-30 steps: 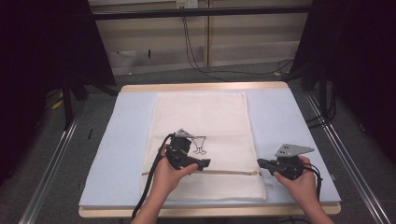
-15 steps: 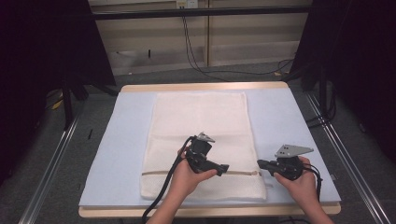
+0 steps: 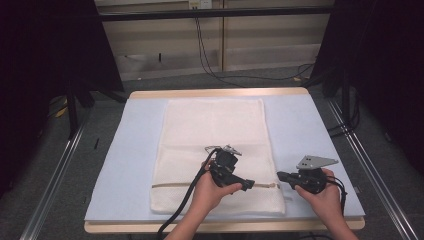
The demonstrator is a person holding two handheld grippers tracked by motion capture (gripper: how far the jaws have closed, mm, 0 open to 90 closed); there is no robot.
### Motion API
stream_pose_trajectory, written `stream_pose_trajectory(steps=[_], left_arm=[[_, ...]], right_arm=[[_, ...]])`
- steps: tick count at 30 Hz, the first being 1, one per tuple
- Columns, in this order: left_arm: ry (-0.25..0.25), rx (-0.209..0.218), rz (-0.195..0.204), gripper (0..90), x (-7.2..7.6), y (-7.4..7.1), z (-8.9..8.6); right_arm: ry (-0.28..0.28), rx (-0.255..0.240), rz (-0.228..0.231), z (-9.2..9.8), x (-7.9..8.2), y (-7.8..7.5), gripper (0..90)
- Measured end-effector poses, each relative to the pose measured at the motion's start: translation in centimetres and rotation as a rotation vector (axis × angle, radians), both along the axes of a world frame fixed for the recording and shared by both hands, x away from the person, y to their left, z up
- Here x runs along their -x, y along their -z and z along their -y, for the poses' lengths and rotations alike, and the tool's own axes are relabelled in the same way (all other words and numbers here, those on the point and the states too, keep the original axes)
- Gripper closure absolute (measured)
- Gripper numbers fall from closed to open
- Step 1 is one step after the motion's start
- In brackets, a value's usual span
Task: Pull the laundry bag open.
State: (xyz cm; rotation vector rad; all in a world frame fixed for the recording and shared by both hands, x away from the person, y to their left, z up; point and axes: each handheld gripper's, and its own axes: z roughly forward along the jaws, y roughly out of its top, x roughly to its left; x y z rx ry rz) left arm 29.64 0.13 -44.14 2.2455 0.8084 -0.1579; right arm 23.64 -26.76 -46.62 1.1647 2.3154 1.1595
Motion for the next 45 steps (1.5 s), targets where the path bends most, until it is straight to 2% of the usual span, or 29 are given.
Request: stream_pose_trajectory(steps=[2,5,6,8,10,13,14,15,16,18,21,22,24,25,26,29,30,31,32,33,36,38,40,43,45], left_arm=[[0.039,-0.032,-0.004,15.4,-0.1,0.0,0.2],[0.03,-0.008,-0.032,17.4,0.0,0.2,0.6],[0.049,-0.02,-0.033,18.1,-0.1,0.2,0.6],[0.059,-0.012,-0.029,22.3,-0.1,0.2,0.9],[0.074,-0.022,-0.025,23.1,-0.1,0.2,1.0],[0.076,-0.012,-0.031,26.8,0.0,0.2,1.2],[0.092,-0.008,-0.028,28.6,0.0,0.1,1.2],[0.078,0.003,-0.023,29.6,0.1,0.1,1.3],[0.072,0.003,-0.036,29.6,0.2,0.1,1.4],[0.084,-0.018,-0.045,29.5,0.1,0.1,1.3],[0.077,-0.018,-0.046,29.5,0.2,0.0,1.3],[0.061,0.009,-0.047,29.6,0.3,0.1,1.3],[0.056,0.013,-0.054,31.0,0.4,-0.1,1.3],[0.052,0.025,-0.049,31.0,0.4,-0.1,1.4],[0.063,0.017,-0.043,31.0,0.4,-0.1,1.3],[0.065,0.014,-0.052,31.0,0.4,-0.1,1.4],[0.064,0.019,-0.065,30.8,0.4,0.0,1.5],[0.04,0.044,-0.085,30.8,0.6,0.1,1.7],[0.054,0.055,-0.096,31.7,0.5,0.3,1.7],[0.063,0.045,-0.107,32.5,0.5,0.3,1.8],[0.062,0.059,-0.13,35.1,0.6,0.4,2.0],[0.05,0.076,-0.153,38.9,0.5,0.6,2.1],[0.024,0.089,-0.186,39.6,0.4,0.9,2.1],[0.008,0.085,-0.215,44.1,0.1,1.3,2.1],[-0.008,0.112,-0.251,47.4,0.0,1.4,2.1]], right_arm=[[0.002,0.001,-0.002,0.1,0.1,0.0,90.0],[-0.002,0.003,-0.006,0.1,0.4,0.0,90.0],[-0.004,0.002,-0.008,0.2,0.5,-0.1,90.0],[-0.009,-0.001,-0.005,0.1,0.7,-0.1,90.0],[-0.016,0.007,-0.009,-0.1,0.7,0.0,90.0],[-0.03,0.017,-0.025,-0.4,0.8,0.3,90.0],[-0.032,0.025,-0.029,-0.5,0.8,0.4,90.0],[-0.034,0.03,-0.034,-0.5,0.8,0.5,90.0],[-0.032,0.03,-0.039,-0.5,0.8,0.6,90.0],[-0.035,0.027,-0.039,-0.5,0.8,0.6,90.0],[-0.041,0.02,-0.037,-0.8,0.8,0.5,90.0],[-0.047,0.027,-0.033,-0.9,0.9,0.4,90.0],[-0.048,0.039,-0.029,-1.1,0.9,0.4,90.0],[-0.053,0.024,-0.026,-1.2,0.9,0.4,90.0],[-0.057,0.002,-0.029,-1.2,0.9,0.4,90.0],[-0.059,0.0,-0.026,-1.4,0.9,0.2,90.0],[-0.059,-0.003,-0.027,-1.5,0.8,0.2,90.0],[-0.059,-0.01,-0.027,-1.6,0.8,0.2,90.0],[-0.063,-0.018,-0.024,-1.6,0.8,0.2,90.0],[-0.065,-0.024,-0.026,-1.7,0.8,0.2,90.0],[-0.091,-0.023,-0.033,-2.4,0.7,0.2,90.0],[-0.093,-0.015,-0.031,-2.6,0.7,0.3,90.0],[-0.096,-0.034,-0.032,-2.7,0.6,0.3,90.0],[-0.087,-0.019,-0.028,-2.7,0.6,0.2,90.0],[-0.073,-0.016,-0.021,-2.3,0.5,0.1,90.0]])
